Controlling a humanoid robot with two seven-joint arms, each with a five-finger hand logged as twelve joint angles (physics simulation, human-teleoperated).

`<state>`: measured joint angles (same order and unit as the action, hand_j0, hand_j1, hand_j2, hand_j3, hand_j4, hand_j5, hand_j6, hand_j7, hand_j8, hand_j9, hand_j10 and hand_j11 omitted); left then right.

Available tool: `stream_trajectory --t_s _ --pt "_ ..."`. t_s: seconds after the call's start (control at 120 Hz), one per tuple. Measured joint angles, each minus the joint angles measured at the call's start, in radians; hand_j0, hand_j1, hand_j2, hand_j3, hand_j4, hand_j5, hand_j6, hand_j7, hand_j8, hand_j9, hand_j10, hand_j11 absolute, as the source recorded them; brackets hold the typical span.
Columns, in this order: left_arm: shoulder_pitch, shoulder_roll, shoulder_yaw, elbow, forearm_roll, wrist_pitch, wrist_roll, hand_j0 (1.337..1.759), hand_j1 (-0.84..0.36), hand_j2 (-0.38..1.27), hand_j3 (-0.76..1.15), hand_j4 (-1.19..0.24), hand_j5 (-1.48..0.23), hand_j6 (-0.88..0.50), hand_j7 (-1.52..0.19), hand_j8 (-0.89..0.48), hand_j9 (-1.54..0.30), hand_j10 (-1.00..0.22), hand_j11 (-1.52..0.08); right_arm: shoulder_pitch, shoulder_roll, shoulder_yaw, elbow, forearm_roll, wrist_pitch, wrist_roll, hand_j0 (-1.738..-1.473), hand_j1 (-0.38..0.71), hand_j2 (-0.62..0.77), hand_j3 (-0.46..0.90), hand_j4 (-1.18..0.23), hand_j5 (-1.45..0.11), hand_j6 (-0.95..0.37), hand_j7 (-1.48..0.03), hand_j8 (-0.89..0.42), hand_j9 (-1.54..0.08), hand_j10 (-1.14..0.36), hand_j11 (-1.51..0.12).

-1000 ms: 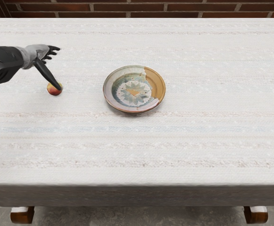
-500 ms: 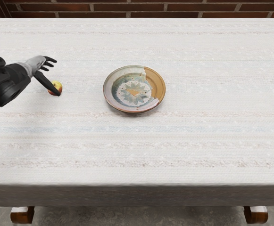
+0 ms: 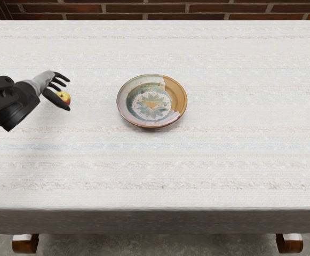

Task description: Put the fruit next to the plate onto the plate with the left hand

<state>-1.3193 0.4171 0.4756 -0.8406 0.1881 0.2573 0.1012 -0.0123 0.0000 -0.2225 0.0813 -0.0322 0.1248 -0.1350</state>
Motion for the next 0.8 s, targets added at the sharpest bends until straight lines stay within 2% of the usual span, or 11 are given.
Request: stream_trajectory --t_s 0.35,0.525,0.625,0.8 --pt "0.035 -0.05 0.006 0.059 0.007 0.012 -0.004 1.658 -0.23 0.1 0.0 -0.5 -0.61 -0.51 -0.61 -0.51 -0.63 -0.49 -0.63 0.0 0.0 0.0 0.0 0.0 0.0 0.0 -1.658 -0.35 0.0 0.0 0.0 0.0 0.0 0.0 0.0 0.0 0.0 0.0" --pt "0.046 -0.066 0.01 0.095 0.005 0.011 -0.004 1.658 -0.26 0.13 0.0 -0.54 -0.67 -0.54 -0.67 -0.49 -0.69 -0.53 -0.69 0.0 0.0 0.0 0.0 0.0 0.0 0.0 -1.658 -0.35 0.0 0.0 0.0 0.0 0.0 0.0 0.0 0.0 0.0 0.0" --pt "0.057 -0.085 0.01 0.113 0.007 0.011 -0.004 1.654 -0.27 0.03 0.0 -0.57 -0.71 -0.52 -0.72 -0.43 -0.74 -0.55 -0.74 0.0 0.0 0.0 0.0 0.0 0.0 0.0 -1.658 -0.35 0.0 0.0 0.0 0.0 0.0 0.0 0.0 0.0 0.0 0.0" --pt "0.058 -0.093 0.011 0.128 0.005 0.01 -0.004 1.653 -0.26 0.11 0.0 -0.61 -0.76 -0.53 -0.78 -0.44 -0.79 -0.56 -0.8 0.0 0.0 0.0 0.0 0.0 0.0 0.0 -1.658 -0.35 0.0 0.0 0.0 0.0 0.0 0.0 0.0 0.0 0.0 0.0"
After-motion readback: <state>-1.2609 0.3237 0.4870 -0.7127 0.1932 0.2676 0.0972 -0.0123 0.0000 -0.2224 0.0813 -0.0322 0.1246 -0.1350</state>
